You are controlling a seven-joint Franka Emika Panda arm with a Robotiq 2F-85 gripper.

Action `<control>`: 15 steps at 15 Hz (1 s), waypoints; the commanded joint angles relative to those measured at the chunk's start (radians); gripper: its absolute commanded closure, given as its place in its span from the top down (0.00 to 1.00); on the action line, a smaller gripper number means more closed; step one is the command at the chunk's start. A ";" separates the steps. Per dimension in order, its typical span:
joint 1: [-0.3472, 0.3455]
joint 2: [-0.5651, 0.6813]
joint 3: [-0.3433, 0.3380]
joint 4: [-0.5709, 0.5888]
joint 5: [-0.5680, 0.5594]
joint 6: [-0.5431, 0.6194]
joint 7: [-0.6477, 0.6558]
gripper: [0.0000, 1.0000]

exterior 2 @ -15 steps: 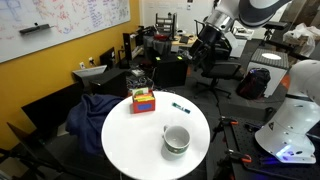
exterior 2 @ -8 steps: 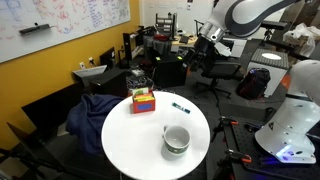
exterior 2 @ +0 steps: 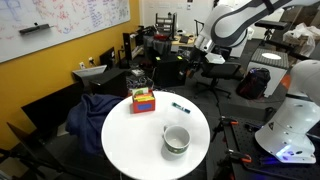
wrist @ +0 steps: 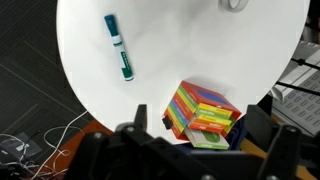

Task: Pick the marker and put it in the cup

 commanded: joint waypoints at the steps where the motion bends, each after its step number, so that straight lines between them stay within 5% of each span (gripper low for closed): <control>1: -0.006 0.106 -0.007 0.056 0.039 0.065 -0.062 1.00; 7: 0.016 0.228 -0.032 0.125 0.103 0.123 -0.170 1.00; 15: -0.001 0.218 -0.020 0.113 0.072 0.109 -0.137 1.00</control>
